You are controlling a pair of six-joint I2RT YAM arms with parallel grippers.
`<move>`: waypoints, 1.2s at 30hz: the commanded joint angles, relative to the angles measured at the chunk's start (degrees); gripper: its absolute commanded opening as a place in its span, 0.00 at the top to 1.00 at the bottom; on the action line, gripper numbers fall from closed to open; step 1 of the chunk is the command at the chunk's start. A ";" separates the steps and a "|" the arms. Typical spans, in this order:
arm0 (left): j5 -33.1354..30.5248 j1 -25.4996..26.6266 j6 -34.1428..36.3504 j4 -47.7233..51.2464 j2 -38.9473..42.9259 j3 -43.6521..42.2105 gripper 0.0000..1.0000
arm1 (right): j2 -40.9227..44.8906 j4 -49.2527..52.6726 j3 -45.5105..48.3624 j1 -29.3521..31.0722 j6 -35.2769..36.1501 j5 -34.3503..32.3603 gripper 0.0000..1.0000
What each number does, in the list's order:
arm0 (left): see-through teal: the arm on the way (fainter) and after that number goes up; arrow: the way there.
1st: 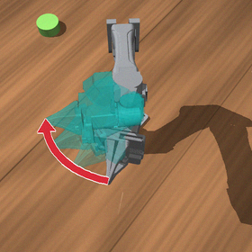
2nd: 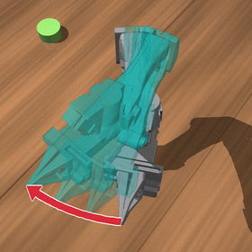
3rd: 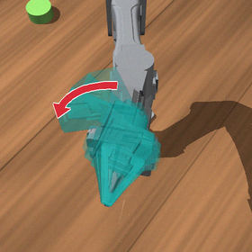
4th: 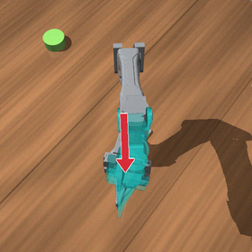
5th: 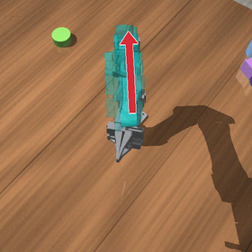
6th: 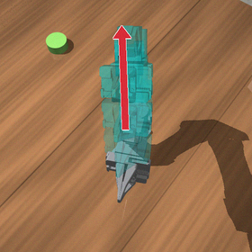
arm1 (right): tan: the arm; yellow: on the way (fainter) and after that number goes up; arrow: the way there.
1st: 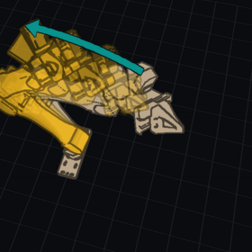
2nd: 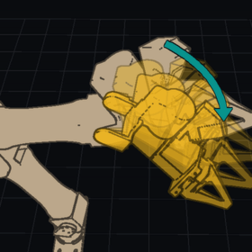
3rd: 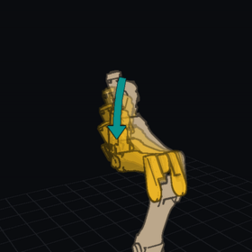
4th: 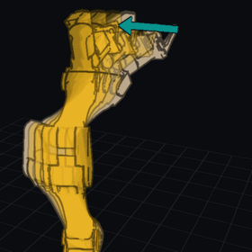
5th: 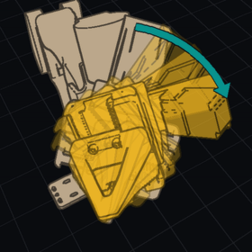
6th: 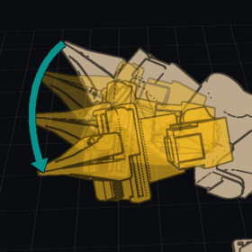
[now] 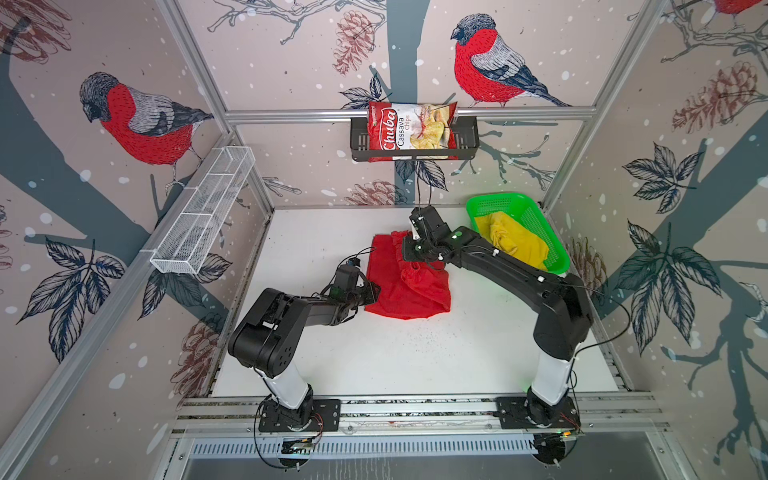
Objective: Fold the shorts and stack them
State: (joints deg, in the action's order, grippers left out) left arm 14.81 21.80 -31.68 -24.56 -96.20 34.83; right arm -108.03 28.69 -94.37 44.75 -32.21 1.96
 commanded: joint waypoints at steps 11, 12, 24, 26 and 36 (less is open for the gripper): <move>-0.98 -0.18 -0.25 4.39 1.99 -0.16 0.57 | -14.40 -19.24 1.41 0.60 -4.62 14.80 0.56; -1.22 -0.26 -0.16 5.35 2.92 -0.14 0.56 | -14.91 -20.67 1.77 0.51 -5.13 15.78 0.49; -13.84 -0.54 0.97 19.86 27.87 -0.19 0.39 | 0.73 -32.26 13.83 -3.00 -7.04 16.82 0.29; -13.68 -0.61 2.12 18.73 31.29 -0.62 0.41 | 4.10 -32.13 16.93 -4.12 -6.33 15.23 0.29; -10.69 -0.62 1.09 13.99 24.23 0.73 0.25 | 7.85 -32.20 31.36 -6.28 -5.24 10.69 0.34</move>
State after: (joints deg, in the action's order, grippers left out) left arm 3.49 21.32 -29.98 -8.80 -68.99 34.54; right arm -100.22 -1.43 -64.93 38.33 -38.11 13.69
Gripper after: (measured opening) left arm 0.739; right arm 0.667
